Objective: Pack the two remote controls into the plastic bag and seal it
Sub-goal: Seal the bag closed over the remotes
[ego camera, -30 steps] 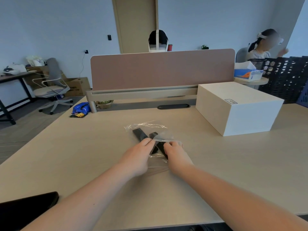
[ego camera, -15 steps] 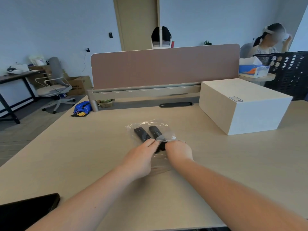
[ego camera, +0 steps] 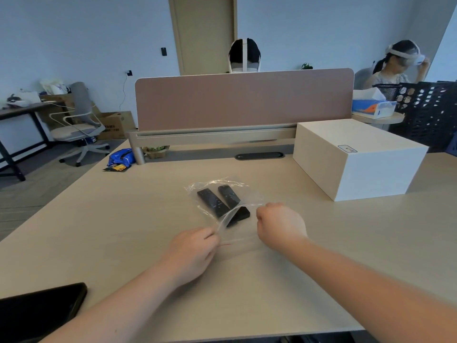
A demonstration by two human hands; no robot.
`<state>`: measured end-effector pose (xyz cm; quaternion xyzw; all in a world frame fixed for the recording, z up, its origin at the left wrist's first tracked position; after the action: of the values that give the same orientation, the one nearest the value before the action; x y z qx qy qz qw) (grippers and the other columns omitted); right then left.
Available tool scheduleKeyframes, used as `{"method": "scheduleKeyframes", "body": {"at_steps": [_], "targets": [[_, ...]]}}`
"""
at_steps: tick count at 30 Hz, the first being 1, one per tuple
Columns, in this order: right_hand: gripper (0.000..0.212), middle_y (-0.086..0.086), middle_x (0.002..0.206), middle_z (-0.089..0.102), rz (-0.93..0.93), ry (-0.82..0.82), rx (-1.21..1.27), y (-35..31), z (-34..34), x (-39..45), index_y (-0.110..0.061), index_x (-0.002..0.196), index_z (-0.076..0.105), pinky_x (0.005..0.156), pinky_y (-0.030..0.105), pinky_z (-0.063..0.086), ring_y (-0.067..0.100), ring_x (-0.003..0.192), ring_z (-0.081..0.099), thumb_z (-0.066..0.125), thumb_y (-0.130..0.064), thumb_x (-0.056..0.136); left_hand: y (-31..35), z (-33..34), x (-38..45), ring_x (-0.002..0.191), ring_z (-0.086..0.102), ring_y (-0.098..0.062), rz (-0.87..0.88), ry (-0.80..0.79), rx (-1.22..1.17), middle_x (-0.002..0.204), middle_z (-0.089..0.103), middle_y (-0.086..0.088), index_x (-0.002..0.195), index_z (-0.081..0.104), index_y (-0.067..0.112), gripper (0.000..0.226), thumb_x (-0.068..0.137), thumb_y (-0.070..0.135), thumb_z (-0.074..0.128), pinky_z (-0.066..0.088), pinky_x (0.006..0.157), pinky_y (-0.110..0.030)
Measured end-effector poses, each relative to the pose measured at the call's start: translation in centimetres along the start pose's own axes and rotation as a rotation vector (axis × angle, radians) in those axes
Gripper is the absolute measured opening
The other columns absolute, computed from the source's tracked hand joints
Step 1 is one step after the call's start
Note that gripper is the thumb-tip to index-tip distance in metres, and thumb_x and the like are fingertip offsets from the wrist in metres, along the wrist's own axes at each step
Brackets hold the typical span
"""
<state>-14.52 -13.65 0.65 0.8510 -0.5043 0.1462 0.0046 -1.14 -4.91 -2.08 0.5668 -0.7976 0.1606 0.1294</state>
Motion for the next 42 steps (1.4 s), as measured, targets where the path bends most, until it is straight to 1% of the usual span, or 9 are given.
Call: {"method": "scheduleKeyframes", "body": {"at_steps": [4,9,12,14,16,18,24,33,42], "targets": [[0.032,0.002,0.095,0.069,-0.305,0.390,0.123,-2.3,-3.6,-1.6,-0.016,0.094,0.068,0.072,0.034,0.052,0.028,0.094,0.061,0.043,-0.021,0.075,-0.3,-1.6,-1.1,0.060,0.062,-0.024,0.017,0.176,-0.038,0.072,0.067,-0.003,0.084,0.055,0.017,0.010,0.079,0.014,0.047,0.049,0.044,-0.026],[0.065,-0.004,0.132,0.058,-0.617,0.095,0.039,-5.8,-0.5,-2.5,-0.030,0.136,0.042,0.111,0.055,0.024,0.021,0.133,0.044,0.047,-0.054,0.077,-0.1,-3.8,-1.2,0.080,0.061,-0.019,0.053,0.385,-0.048,0.090,0.074,-0.006,0.099,0.054,0.017,0.025,0.077,0.007,0.048,0.047,0.066,-0.024],[0.066,-0.009,0.099,0.069,-0.667,0.172,-0.116,-6.6,0.5,-2.4,-0.029,0.126,0.050,0.107,0.054,0.035,0.016,0.109,0.061,0.056,-0.062,0.070,0.0,-3.7,-1.5,0.083,0.056,-0.017,0.090,0.412,-0.045,0.092,0.075,-0.008,0.101,0.052,0.015,0.027,0.076,0.007,0.049,0.045,0.068,-0.024],[0.041,-0.010,0.080,0.070,-0.707,0.278,-0.101,-7.0,0.5,-2.5,-0.028,0.100,0.069,0.104,0.046,0.040,0.016,0.093,0.068,0.072,-0.051,0.066,-0.3,-3.0,-1.9,0.074,0.065,-0.021,0.073,0.395,-0.064,0.086,0.075,-0.006,0.103,0.052,0.016,0.025,0.079,0.010,0.051,0.052,0.059,-0.028],[0.016,-0.012,0.069,0.071,-0.741,0.346,-0.054,-7.4,0.5,-2.8,-0.027,0.074,0.074,0.099,0.037,0.034,0.015,0.084,0.070,0.066,-0.040,0.071,-0.6,-2.5,-2.3,0.063,0.067,-0.022,0.050,0.399,-0.072,0.079,0.075,-0.002,0.100,0.055,0.018,0.013,0.089,0.020,0.049,0.051,0.050,-0.024],[0.027,-0.015,0.065,0.071,-0.718,0.342,-0.022,-7.3,1.1,-2.8,-0.026,0.065,0.073,0.093,0.030,0.033,0.011,0.081,0.071,0.052,-0.036,0.077,-0.7,-2.5,-2.5,0.056,0.063,-0.020,0.053,0.428,-0.063,0.070,0.072,0.002,0.089,0.063,0.020,0.028,0.097,0.032,0.039,0.047,0.049,-0.026],[0.024,-0.012,0.075,0.075,-0.707,0.368,0.029,-7.0,1.1,-3.0,-0.024,0.079,0.074,0.078,0.027,0.046,0.014,0.082,0.070,0.052,-0.034,0.081,-1.0,-2.7,-2.6,0.055,0.064,-0.019,0.014,0.461,-0.094,0.071,0.074,0.005,0.082,0.067,0.023,0.017,0.088,0.031,0.053,0.049,0.045,-0.022],[0.032,-0.011,0.062,0.071,-0.636,0.340,0.082,-7.1,1.7,-2.4,-0.024,0.064,0.071,0.068,0.026,0.030,0.011,0.070,0.070,0.048,-0.035,0.083,-1.1,-2.7,-2.8,0.054,0.065,-0.019,0.027,0.452,-0.040,0.068,0.073,0.004,0.080,0.072,0.019,0.047,0.098,0.040,0.035,0.049,0.042,-0.021],[0.032,-0.012,0.058,0.067,-0.633,0.332,0.007,-7.5,2.2,-2.5,-0.026,0.063,0.067,0.065,0.026,0.024,0.010,0.065,0.066,0.044,-0.038,0.081,-1.1,-2.0,-2.6,0.054,0.065,-0.020,0.025,0.422,-0.032,0.064,0.072,0.004,0.075,0.068,0.019,0.033,0.094,0.033,0.045,0.050,0.040,-0.024]]}}
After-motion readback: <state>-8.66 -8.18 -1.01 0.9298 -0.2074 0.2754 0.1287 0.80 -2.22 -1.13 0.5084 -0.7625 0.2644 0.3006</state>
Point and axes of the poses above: each hand's wrist, its own x-axis towards the middle knuckle, its own z-axis out of the palm, y = z × x, the point moved 8 cm from there along x, towards the middle knuckle
